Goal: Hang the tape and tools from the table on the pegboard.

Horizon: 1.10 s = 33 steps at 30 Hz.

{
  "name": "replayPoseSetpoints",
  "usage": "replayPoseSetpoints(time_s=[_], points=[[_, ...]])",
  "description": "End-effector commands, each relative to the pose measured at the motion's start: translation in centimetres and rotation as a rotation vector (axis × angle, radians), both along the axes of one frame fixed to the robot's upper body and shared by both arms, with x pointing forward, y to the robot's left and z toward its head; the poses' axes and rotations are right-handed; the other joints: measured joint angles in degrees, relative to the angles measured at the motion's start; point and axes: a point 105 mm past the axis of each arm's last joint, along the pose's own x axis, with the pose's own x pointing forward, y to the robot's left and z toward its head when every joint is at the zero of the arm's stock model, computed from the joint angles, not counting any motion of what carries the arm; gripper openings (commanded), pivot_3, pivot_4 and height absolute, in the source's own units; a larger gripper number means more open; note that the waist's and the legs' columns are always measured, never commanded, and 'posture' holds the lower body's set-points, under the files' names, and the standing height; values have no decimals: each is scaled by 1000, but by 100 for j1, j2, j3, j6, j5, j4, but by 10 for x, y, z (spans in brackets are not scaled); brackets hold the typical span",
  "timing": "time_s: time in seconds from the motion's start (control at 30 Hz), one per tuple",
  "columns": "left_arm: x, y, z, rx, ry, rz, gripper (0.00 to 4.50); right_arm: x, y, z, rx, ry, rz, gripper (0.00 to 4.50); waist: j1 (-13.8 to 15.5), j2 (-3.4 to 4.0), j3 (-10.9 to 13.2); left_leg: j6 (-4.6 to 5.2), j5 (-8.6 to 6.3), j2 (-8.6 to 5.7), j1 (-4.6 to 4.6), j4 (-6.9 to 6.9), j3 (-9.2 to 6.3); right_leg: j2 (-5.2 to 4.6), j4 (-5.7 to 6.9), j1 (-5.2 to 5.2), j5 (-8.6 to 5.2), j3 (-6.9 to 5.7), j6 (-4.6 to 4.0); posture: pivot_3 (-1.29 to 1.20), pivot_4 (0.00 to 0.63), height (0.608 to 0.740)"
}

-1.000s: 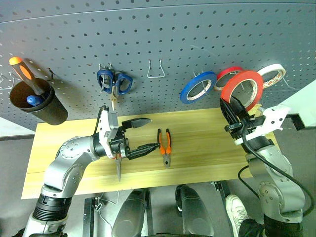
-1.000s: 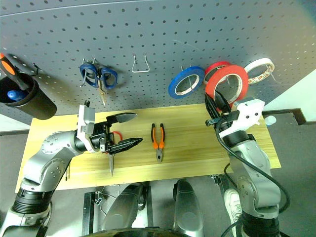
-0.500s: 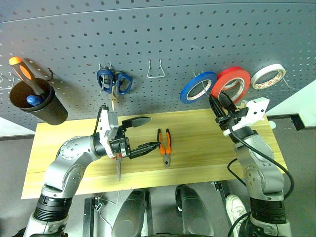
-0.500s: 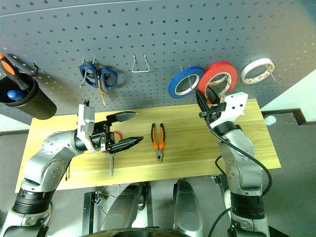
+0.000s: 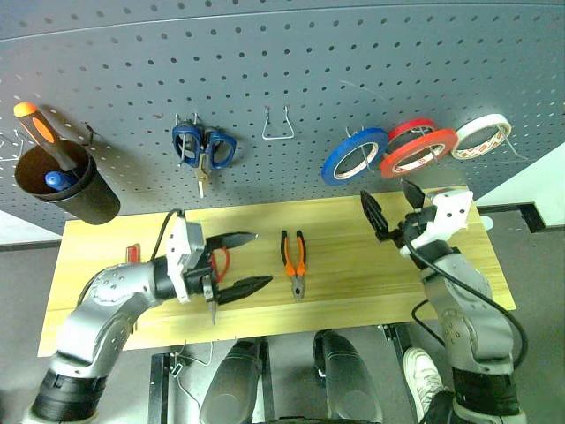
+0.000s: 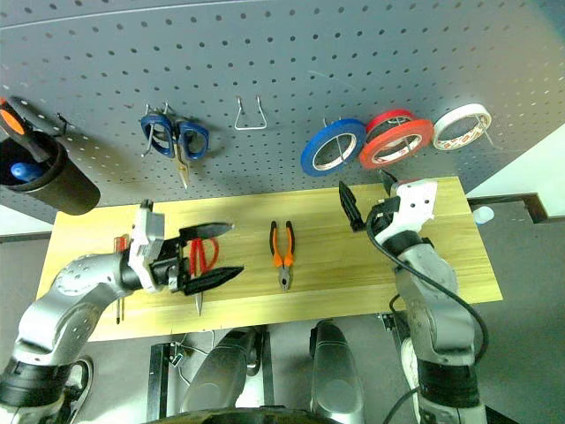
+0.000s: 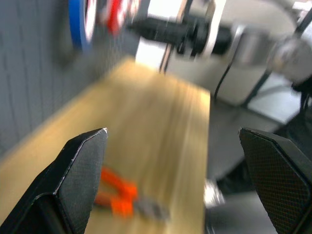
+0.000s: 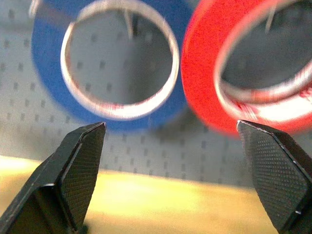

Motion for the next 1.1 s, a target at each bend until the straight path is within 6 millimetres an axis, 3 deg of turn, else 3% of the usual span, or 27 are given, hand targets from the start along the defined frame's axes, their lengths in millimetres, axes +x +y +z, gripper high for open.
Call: replayPoseSetpoints(time_s=[0.03,0.13,0.3,0.6,0.9,1.1], points=[[-14,17,-10,74,23,14,4500,-21,7,-1,-24,26,34,4483,16,1,0,0,0,0,0,0,0,-1,0,0,0,2,0,71,318,725],[-16,33,-28,135,68,77,4500,-36,11,-17,-34,124,58,4483,39,1,0,-3,2,0,0,3,-1,-2,0,2,1,3,-2,70,321,725],[-2,63,-65,209,172,282,4500,-60,55,-42,-81,285,177,4483,5,1,-1,-5,3,2,4,3,-5,1,1,5,3,3,-6,57,326,725],[1,63,-68,180,135,331,4500,-57,135,-51,-58,315,267,4483,11,-8,-5,-8,5,4,1,-1,-5,1,0,-3,4,4,-7,65,332,725],[-10,56,-65,144,140,311,4500,-22,162,-68,-127,321,142,4483,-13,-8,-4,-10,6,5,1,-5,-7,3,1,-8,4,4,-8,63,358,725],[-17,56,-64,140,147,318,4500,-13,157,-82,-171,354,58,4483,-10,-5,4,-8,5,4,0,-13,-4,1,-3,-11,4,4,-9,69,382,725]])
